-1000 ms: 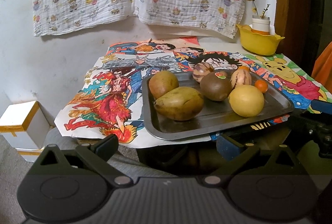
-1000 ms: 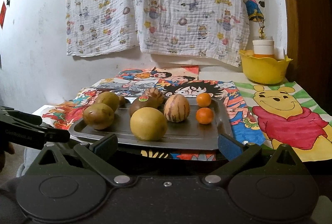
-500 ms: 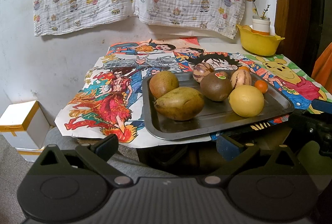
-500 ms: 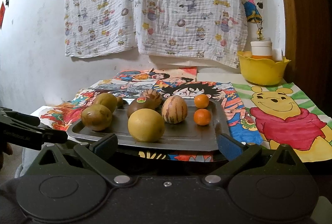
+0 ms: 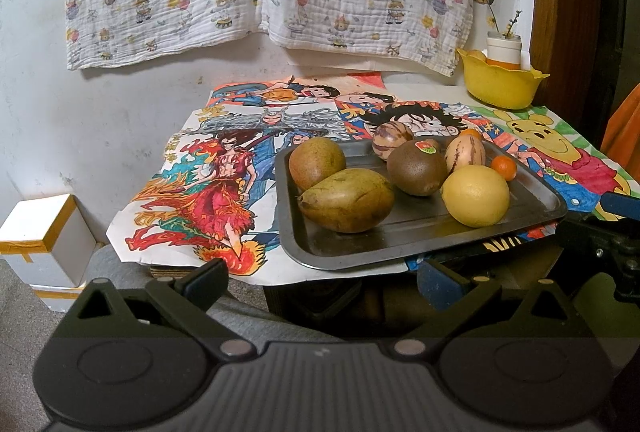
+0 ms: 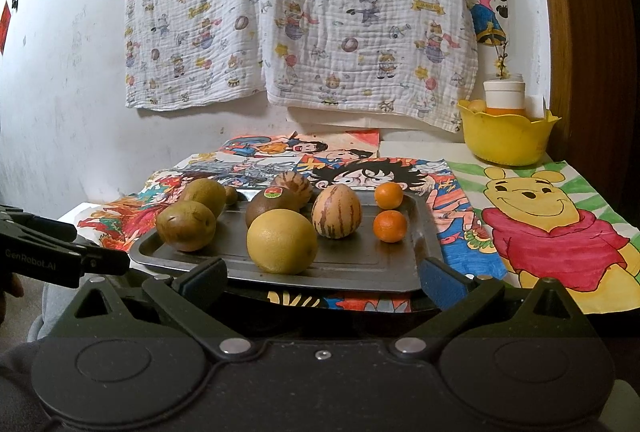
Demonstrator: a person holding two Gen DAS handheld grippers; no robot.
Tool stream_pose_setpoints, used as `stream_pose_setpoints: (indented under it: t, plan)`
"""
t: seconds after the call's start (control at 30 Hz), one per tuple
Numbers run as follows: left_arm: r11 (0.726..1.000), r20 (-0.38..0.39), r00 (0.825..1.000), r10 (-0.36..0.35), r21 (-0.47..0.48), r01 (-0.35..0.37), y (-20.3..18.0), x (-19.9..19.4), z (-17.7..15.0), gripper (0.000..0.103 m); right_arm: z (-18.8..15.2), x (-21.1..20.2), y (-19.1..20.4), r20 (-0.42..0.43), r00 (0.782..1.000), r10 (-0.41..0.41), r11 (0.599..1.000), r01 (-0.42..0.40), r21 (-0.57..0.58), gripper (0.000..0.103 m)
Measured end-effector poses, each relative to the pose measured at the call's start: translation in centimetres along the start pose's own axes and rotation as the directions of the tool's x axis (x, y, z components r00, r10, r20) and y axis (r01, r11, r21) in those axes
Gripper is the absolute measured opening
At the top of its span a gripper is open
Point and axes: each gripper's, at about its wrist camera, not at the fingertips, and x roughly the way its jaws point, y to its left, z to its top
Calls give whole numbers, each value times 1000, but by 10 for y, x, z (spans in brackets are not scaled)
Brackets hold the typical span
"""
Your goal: Organize fruits
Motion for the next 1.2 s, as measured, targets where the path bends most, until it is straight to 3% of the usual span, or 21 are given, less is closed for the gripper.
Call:
stream_pose_setpoints:
  t: [1.2]
  plan:
    - [1000, 0, 1000, -2, -3, 2, 1, 0, -1, 103, 0, 0, 1, 0, 1000, 1, 1000, -1, -5, 102]
